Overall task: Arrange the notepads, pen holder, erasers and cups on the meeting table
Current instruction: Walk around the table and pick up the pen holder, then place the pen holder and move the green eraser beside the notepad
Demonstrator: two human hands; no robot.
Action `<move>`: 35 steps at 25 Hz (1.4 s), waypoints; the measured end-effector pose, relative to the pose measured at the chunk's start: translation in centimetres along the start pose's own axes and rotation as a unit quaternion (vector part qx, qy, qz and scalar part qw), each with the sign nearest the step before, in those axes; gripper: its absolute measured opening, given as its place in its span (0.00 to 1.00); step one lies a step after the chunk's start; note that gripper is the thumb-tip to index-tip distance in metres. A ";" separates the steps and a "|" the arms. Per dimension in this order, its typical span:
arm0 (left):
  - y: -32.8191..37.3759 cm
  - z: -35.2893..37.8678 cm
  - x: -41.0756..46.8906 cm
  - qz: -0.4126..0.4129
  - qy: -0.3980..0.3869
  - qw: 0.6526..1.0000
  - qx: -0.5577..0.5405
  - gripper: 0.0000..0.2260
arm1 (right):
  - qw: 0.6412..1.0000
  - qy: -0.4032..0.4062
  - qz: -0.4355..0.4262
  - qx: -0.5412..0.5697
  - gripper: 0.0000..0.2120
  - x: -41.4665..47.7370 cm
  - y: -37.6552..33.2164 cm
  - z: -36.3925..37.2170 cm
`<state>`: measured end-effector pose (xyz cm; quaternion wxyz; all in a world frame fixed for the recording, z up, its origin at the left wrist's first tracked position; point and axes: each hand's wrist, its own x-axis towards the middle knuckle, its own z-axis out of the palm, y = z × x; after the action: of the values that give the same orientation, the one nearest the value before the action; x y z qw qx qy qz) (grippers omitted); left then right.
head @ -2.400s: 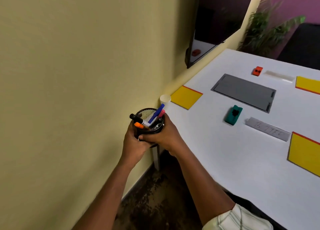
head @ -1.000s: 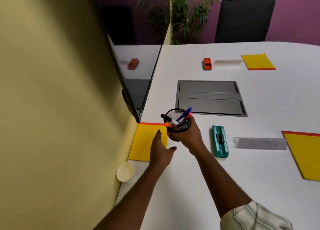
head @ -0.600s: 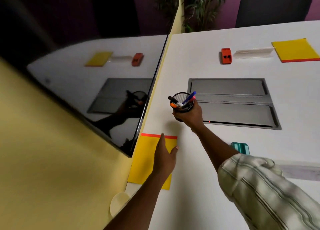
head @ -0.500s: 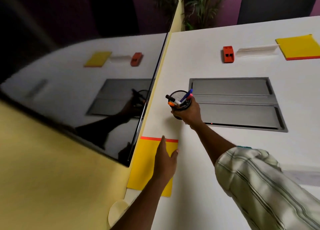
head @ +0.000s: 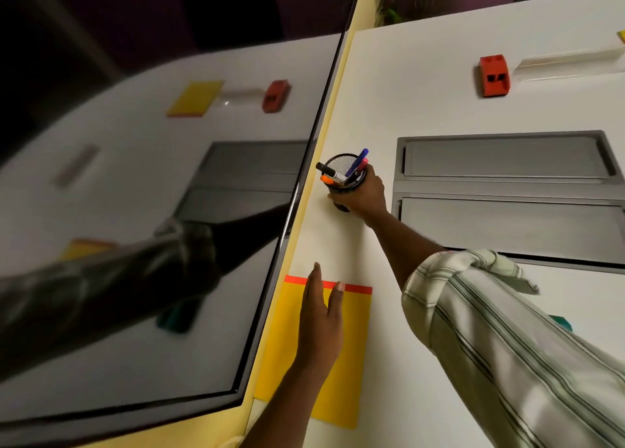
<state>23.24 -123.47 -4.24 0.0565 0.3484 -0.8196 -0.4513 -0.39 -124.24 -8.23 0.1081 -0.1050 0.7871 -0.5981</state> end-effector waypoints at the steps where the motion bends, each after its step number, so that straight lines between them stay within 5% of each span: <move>1: -0.1 -0.2 0.1 -0.002 -0.002 1.000 -0.002 0.26 | 1.000 0.002 0.001 0.007 0.36 0.3 0.1 0.3; 11: 1.5 -0.7 1.1 -0.035 -0.041 0.991 -0.123 0.25 | 1.000 -0.003 0.012 0.011 0.39 2.1 0.3 2.6; 27: 2.6 0.3 0.3 -0.013 -0.069 0.990 -0.121 0.26 | 0.992 -0.065 0.102 -0.042 0.44 1.8 0.6 1.2; 35: 1.0 2.5 -2.5 -0.033 -0.044 0.995 -0.084 0.26 | 0.963 -0.115 0.070 -0.233 0.27 -6.4 1.7 -2.5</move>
<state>23.59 -119.80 -4.38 0.0345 0.3489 -0.7686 -0.5351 4.92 -119.57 -8.93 0.2117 -0.1403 0.8925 -0.3728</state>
